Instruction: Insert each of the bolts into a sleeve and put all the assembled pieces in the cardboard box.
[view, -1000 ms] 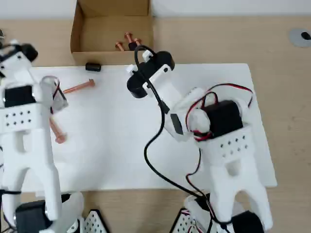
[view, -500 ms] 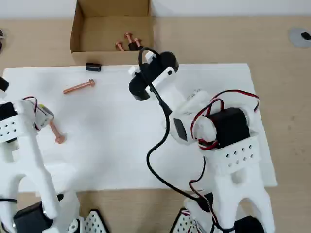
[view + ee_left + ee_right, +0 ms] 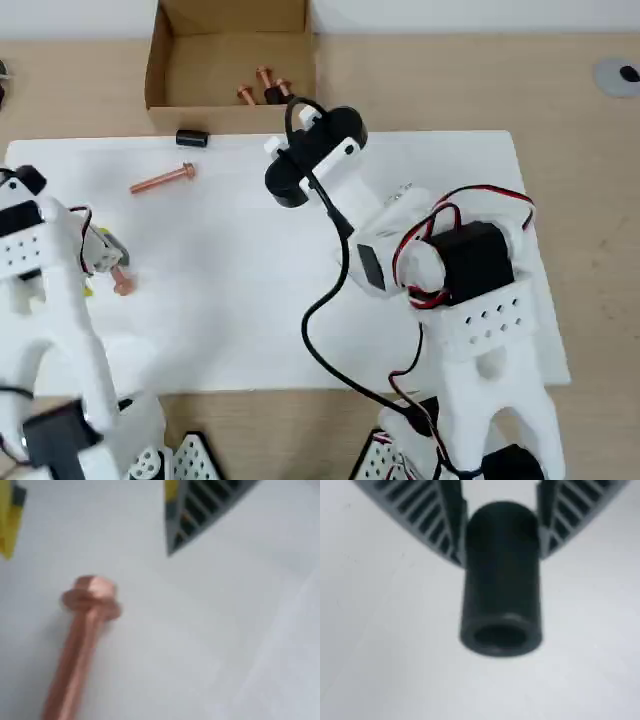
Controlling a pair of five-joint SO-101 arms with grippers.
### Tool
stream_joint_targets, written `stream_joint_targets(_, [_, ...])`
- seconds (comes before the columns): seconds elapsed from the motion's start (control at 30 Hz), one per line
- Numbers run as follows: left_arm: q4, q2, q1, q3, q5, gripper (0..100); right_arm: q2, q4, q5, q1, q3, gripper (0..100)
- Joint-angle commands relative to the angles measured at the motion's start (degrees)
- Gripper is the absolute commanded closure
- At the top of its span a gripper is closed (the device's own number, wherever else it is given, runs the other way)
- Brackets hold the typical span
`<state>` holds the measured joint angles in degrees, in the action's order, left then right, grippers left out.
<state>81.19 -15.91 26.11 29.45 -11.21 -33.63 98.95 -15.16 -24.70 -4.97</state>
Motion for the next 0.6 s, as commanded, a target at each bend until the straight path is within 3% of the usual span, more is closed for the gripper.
stream_joint_targets(0.0, [1.7, 5.1, -0.3, -4.9, 0.4, 81, -1.6, 0.3, 0.4, -0.4, 3.4, 98.6])
stream_joint_targets(0.57, [-0.7, 7.6, -0.7, -3.5, 0.6, 83, -1.6, 0.2, 0.4, -0.4, 3.4, 98.6])
